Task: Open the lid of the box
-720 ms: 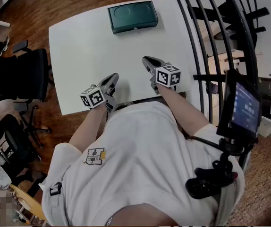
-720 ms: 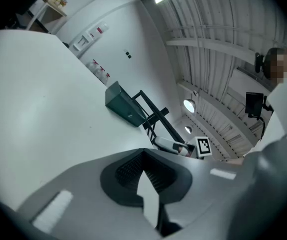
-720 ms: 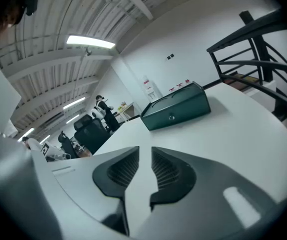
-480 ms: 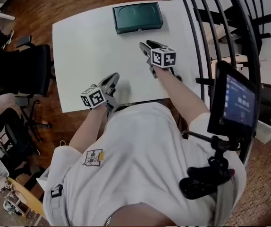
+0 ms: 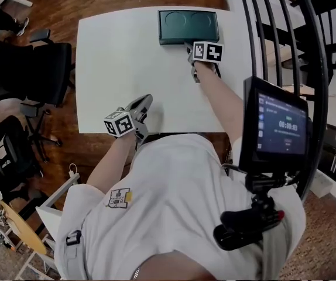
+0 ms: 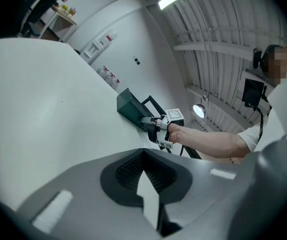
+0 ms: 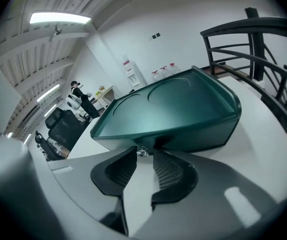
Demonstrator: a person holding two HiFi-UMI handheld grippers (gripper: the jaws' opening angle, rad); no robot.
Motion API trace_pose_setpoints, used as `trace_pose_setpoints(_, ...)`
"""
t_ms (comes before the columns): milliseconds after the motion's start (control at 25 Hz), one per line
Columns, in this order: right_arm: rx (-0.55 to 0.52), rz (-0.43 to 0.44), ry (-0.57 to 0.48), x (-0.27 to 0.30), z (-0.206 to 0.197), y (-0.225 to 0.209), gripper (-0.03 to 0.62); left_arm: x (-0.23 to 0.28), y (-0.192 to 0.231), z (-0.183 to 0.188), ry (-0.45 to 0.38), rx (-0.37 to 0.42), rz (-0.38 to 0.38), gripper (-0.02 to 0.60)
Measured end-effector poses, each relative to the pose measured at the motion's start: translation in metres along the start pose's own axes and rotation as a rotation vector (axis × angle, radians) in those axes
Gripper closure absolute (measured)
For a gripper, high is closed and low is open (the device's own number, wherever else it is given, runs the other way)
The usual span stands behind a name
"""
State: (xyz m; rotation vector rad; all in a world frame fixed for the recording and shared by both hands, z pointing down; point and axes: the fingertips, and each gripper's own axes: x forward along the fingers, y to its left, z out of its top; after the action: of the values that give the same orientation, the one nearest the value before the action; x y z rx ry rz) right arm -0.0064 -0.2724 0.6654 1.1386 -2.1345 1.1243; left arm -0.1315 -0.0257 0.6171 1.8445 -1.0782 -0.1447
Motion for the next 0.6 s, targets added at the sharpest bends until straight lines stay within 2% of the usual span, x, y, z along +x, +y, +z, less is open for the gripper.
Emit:
trace_pose_setpoints(200,0.009,0.032,0.058,0.003,-0.002,-0.004,0.500,0.003,0.004,-0.001,-0.014,-0.013,0.006,0.588)
trace_pose_setpoints(400,0.148,0.096,0.103,0.007,-0.011,-0.004,0.491,0.007,-0.002,-0.005,-0.022,-0.007,-0.006,0.588)
trace_pose_setpoints(600,0.191,0.128,0.111,0.008,-0.009,-0.003,0.525,0.010,0.000,0.004,-0.015,0.002,-0.008,0.588)
